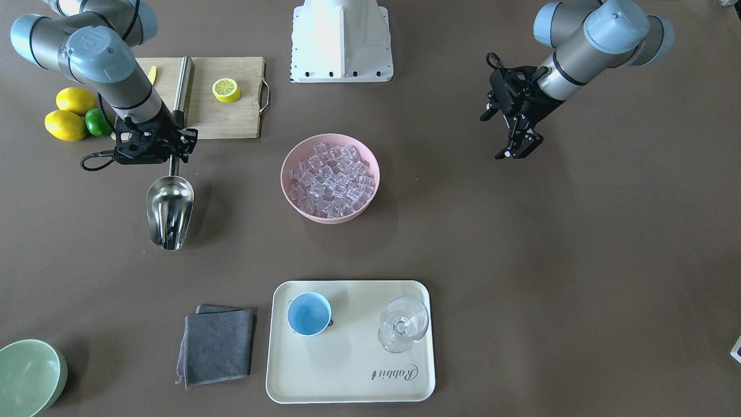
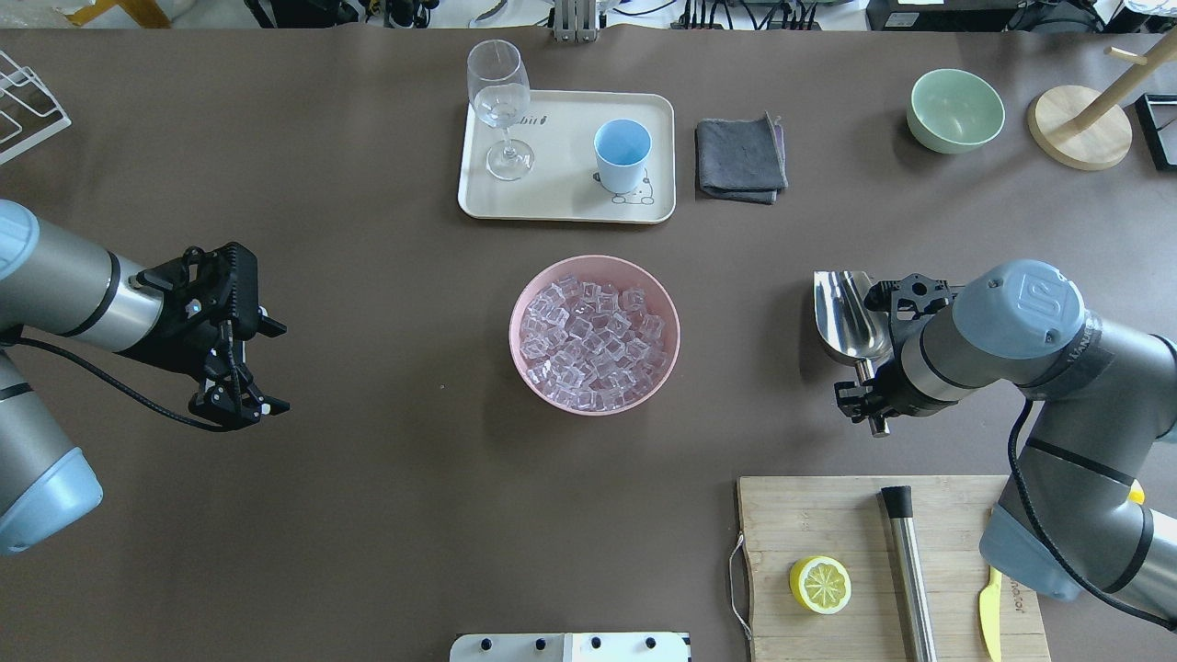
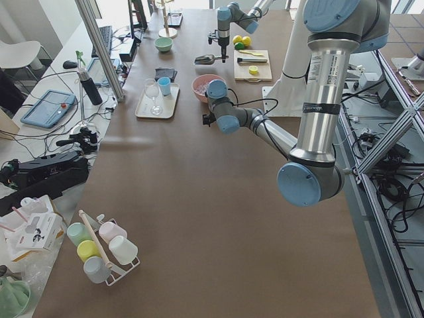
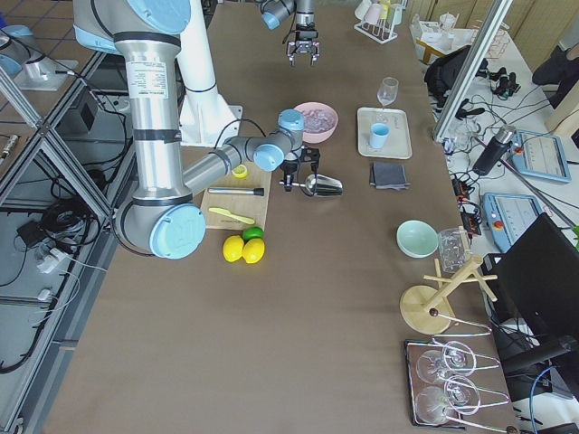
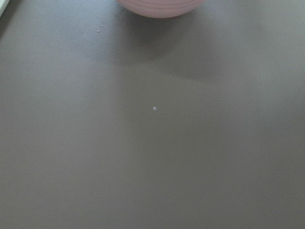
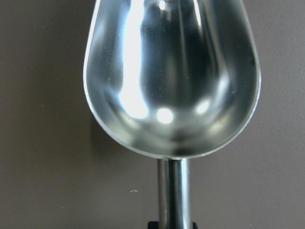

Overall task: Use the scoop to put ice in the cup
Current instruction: 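Lift the scoop with the right gripper while the left gripper approaches the pink bowl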

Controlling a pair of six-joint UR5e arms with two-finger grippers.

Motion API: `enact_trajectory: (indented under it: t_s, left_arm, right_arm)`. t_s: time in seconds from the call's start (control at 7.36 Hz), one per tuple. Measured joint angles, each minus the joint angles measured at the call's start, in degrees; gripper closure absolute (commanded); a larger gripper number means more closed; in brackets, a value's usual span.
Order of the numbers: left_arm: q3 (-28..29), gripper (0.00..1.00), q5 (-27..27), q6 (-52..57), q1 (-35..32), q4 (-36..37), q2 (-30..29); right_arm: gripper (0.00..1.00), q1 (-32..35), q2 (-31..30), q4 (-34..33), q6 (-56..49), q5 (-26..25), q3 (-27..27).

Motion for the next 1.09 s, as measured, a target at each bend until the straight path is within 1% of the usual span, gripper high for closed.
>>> enact_trajectory:
  t_s: [0.14,0.27,0.41,0.54,0.68,0.81,0.95,1.09]
  left_arm:
    - [0.26,0.02,2.57,-0.07,2.53,-0.52,-0.92]
    - [0.51,0.02,5.66,-0.13,4.46,-2.62,-1.77]
    - [0.53,0.02,8.42,-0.11,5.93,-4.82,-2.32]
    - [1.12,0.02,9.88,-0.11,7.94,-6.40,-3.19]
    - [2.59,0.02,10.56,-0.08,9.45,-8.16,-4.47]
    - [3.62,0.02,11.32,-0.05,10.26,-9.26,-5.32]
    - [4.02,0.02,13.59,-0.01,10.89,-9.81,-5.75]
    - [4.14,0.02,15.94,0.02,12.21,-10.10,-6.03]
  right_arm:
    - [1.00,1.18,-0.08,-3.19,-0.15,-0.27,2.93]
    - [1.00,3.02,0.08,-8.21,-1.53,-0.83,6.70]
    - [1.00,6.43,0.28,-12.93,-7.92,-0.72,9.85]
    - [1.00,9.85,0.75,-16.54,-15.68,-0.18,11.67]
    - [1.00,12.14,1.17,-18.67,-20.72,0.55,12.83]
    - [1.00,13.40,1.60,-20.90,-23.81,2.05,13.61]
    - [1.00,13.95,2.46,-24.32,-28.29,3.38,14.47]
    - [1.00,14.38,3.02,-28.13,-34.80,3.95,16.67]
